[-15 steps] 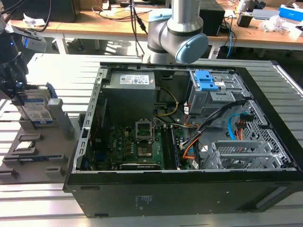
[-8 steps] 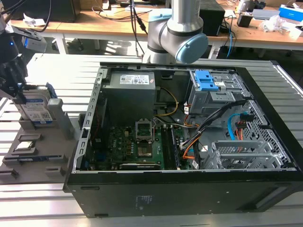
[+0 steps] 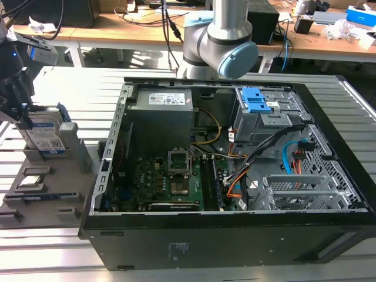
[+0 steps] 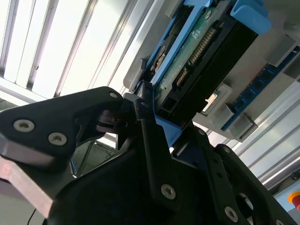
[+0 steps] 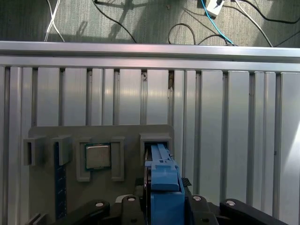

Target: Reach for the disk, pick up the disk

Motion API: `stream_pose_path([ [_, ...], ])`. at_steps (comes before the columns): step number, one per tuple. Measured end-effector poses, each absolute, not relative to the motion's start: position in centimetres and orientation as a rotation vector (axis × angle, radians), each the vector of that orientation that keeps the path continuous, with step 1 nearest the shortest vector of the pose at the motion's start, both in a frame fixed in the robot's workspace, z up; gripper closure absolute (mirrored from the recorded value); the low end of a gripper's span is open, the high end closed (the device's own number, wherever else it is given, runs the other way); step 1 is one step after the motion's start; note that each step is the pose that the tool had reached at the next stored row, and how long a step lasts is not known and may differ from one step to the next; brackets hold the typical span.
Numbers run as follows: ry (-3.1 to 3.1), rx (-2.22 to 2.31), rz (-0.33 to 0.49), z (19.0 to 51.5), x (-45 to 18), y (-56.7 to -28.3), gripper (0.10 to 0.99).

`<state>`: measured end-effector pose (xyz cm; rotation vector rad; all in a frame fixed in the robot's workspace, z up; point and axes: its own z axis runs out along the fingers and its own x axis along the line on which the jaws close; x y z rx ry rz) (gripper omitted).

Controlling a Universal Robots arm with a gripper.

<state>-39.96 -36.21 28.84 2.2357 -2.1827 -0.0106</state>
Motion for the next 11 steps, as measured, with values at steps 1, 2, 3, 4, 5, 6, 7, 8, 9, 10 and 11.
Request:
stream_pose_path([
  [1,-2.183,2.236,-0.011,28.83,-39.96,-36.21,0.722],
  [2,-2.183,2.236,-0.011,28.83,-39.96,-36.21,0.722],
  [3,-2.183,2.236,-0.011,28.83,-39.96,-36.21,0.722],
  [4,-2.183,2.236,-0.011,28.82,-39.95,-36.21,0.722],
  [5,-2.183,2.236,-0.011,28.82,-39.96,-36.21,0.722],
  [6,-2.183,2.236,-0.011,28.81,-39.96,-36.2,0.722],
  [7,-2.183,2.236,-0.011,28.81,-39.95,-36.21,0.722],
  [8,-2.183,2.236,-0.011,28.81,-39.96,-36.21,0.722],
  [9,-2.183,2.236,-0.011,28.81,-39.95,-36.21,0.722],
  [10,-2.183,2.236,-0.01,28.84,-39.94,-36.2,0.722],
  [11,-2.183,2.236,-0.01,28.87,-39.93,-36.2,0.722],
])
